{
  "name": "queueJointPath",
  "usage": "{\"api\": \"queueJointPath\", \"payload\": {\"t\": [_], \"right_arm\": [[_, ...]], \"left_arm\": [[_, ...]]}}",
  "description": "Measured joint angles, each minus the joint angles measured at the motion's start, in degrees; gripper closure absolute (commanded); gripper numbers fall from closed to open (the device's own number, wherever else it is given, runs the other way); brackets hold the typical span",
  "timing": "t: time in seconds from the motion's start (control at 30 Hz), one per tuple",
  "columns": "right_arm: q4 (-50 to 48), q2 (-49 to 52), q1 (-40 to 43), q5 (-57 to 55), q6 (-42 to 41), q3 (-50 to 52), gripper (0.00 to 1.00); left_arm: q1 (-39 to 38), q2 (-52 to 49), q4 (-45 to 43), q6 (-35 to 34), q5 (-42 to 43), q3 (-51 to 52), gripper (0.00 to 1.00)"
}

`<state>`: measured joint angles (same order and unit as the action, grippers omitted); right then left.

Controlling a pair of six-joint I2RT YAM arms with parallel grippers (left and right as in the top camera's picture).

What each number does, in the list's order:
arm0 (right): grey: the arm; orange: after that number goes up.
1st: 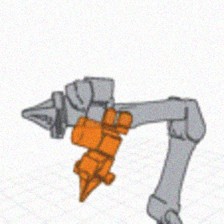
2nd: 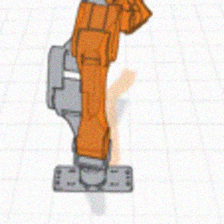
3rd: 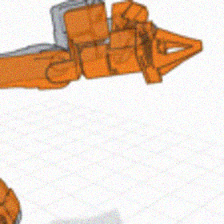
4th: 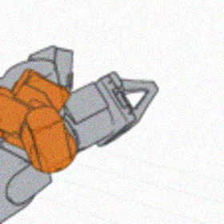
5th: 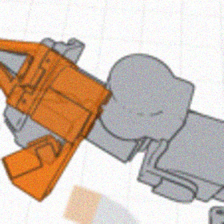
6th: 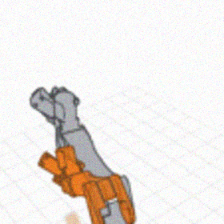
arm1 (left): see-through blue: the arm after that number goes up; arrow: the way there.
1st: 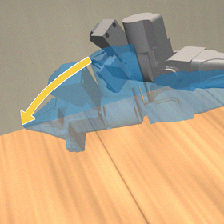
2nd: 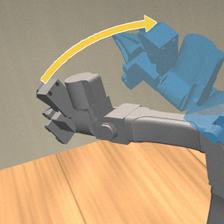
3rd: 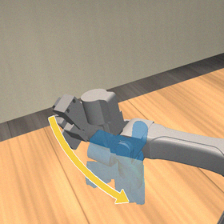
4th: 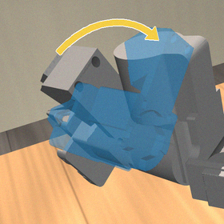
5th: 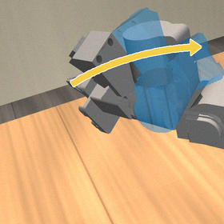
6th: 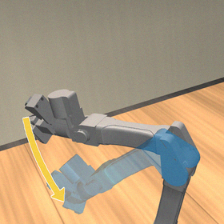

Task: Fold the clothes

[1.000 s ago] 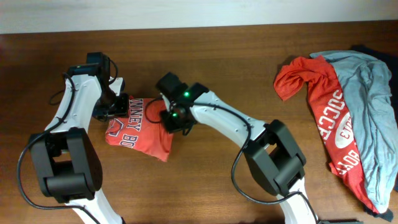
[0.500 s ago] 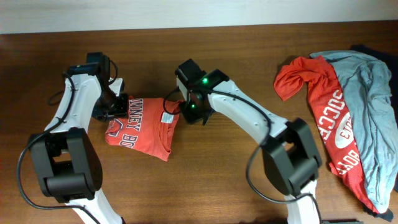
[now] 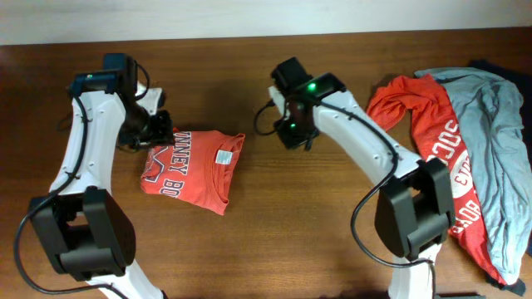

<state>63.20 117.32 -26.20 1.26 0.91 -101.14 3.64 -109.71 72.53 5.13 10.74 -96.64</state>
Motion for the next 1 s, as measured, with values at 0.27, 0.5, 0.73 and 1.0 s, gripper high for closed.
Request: {"api": "queueJointPath", "payload": {"t": [0.27, 0.5, 0.73, 1.0], "right_arm": [[3.23, 0.0, 3.34, 0.04, 0.48, 0.0, 0.72], [4.09, 0.0, 3.34, 0.04, 0.63, 0.0, 0.73], [4.28, 0.0, 3.34, 0.07, 0.63, 0.0, 0.73], [6.05, 0.0, 3.34, 0.04, 0.63, 0.0, 0.73]], "left_arm": [[-5.31, 0.0, -4.09, 22.29, 12.0, 2.01, 0.76], [-3.89, 0.0, -6.23, 27.43, 39.76, 6.16, 0.7], [-1.16, -0.7, -13.16, 28.35, 46.84, 16.15, 0.69], [-1.22, -11.82, -20.0, 28.35, 49.75, 21.2, 0.69]]}}
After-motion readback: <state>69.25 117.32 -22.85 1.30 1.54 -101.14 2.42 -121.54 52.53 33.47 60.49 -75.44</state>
